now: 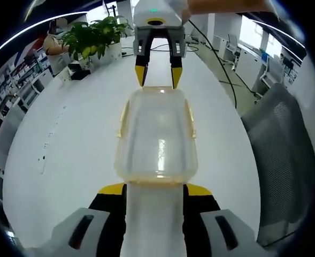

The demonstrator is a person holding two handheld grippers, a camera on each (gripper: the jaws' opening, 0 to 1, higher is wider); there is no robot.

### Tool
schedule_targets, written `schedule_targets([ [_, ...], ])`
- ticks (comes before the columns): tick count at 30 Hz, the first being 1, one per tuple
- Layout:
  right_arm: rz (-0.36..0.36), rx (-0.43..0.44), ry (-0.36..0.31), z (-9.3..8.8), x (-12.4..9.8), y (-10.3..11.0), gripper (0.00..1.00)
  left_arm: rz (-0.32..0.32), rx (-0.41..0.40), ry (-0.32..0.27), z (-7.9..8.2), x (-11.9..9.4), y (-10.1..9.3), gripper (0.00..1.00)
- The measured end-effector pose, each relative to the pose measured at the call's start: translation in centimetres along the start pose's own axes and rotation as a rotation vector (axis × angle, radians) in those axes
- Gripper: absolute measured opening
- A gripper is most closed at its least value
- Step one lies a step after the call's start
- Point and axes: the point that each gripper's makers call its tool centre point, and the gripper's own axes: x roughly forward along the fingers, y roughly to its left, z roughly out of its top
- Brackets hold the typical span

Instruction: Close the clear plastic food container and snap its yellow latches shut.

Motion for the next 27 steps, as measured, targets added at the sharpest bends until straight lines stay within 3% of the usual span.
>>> schedule_targets([
  [11,-0.054,0.086,-0.062,1.3,-1.1,-0.1,0.34,0.084,-0.181,-0.016,0.4,-0.6,0.1,0.31],
  [17,-0.109,0.205,-0.136,2.3,-1.3,-0.3,0.31,0.180,-0.380,-0.070,0.4,-0.9,0.9,0.30],
  [20,-0.131,0.261,-0.169,2.5,-1.1,-0.3,0.29,0.192,-0.474,-0.107,0.6,-0.9,0.8,0.29],
  [24,-0.161,0.305,-0.183,2.2,-0.8,0.0,0.28,0.210,-0.474,-0.097,0.3,-0.5,0.3,0.27],
  [27,-0.173,0.349,-0.200,2.1,-0.7,0.2,0.27,0.215,-0.522,-0.117,0.4,-0.4,0.1,0.27],
])
